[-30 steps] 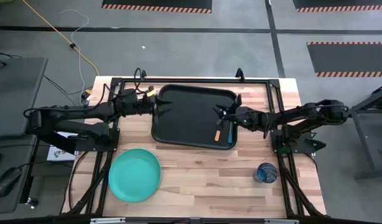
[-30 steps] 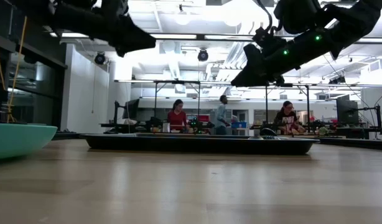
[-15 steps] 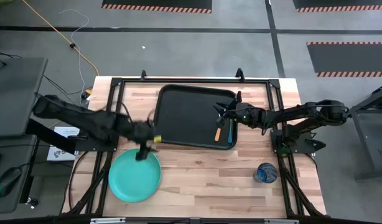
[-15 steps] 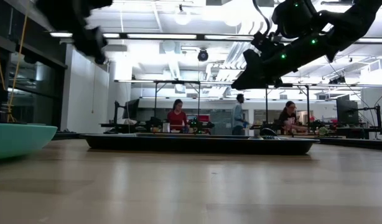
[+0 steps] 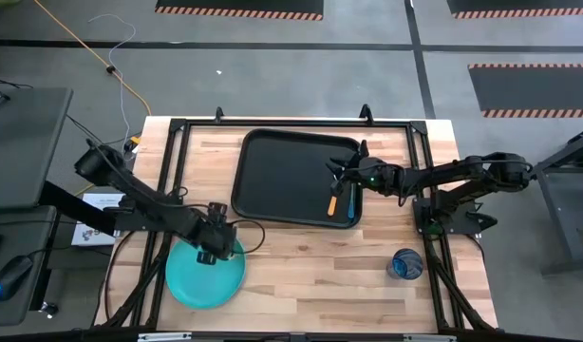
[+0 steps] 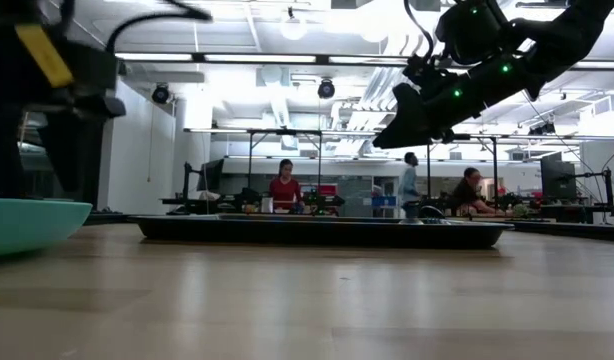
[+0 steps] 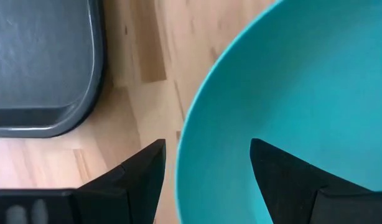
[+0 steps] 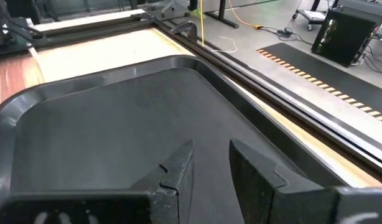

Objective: Pick and place plate/cup/fork/spoon on tray
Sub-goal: Put the blue plate on the black tray to the right side of the yellow spoon

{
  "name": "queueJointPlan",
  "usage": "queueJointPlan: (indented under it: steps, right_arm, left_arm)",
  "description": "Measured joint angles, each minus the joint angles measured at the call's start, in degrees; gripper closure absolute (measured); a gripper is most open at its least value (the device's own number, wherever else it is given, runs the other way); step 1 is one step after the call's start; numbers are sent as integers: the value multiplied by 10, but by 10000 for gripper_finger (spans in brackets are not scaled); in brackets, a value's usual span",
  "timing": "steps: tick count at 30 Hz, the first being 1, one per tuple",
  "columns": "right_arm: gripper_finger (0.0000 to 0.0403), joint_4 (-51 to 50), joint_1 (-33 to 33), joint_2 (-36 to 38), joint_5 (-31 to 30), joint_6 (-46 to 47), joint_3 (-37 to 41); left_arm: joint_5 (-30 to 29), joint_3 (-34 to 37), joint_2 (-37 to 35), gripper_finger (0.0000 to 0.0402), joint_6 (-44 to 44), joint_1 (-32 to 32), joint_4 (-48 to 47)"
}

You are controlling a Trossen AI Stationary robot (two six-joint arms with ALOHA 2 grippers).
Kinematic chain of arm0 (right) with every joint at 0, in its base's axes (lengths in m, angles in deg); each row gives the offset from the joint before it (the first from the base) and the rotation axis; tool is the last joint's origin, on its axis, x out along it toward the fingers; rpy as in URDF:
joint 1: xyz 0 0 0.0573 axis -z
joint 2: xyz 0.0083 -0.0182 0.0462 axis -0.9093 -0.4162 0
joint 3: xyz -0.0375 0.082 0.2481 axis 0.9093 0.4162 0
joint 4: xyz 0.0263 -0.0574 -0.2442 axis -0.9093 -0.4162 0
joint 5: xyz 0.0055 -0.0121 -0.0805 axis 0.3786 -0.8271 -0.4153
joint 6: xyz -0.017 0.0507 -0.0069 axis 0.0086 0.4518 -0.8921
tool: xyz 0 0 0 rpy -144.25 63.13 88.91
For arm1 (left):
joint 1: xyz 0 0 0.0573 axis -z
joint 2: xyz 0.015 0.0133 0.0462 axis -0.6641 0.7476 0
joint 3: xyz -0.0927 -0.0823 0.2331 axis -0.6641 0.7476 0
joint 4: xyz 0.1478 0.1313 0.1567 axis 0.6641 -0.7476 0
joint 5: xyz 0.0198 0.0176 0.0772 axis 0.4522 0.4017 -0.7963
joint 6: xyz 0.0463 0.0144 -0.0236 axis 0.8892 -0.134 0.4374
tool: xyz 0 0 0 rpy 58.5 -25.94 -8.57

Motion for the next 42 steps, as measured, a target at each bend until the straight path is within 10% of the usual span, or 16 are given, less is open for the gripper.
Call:
queueJointPlan:
  steps: [42]
  right_arm:
    - [308, -16, 0, 0, 1, 20, 0]
  left_arm:
    - [136, -1, 95, 251, 102, -136, 7]
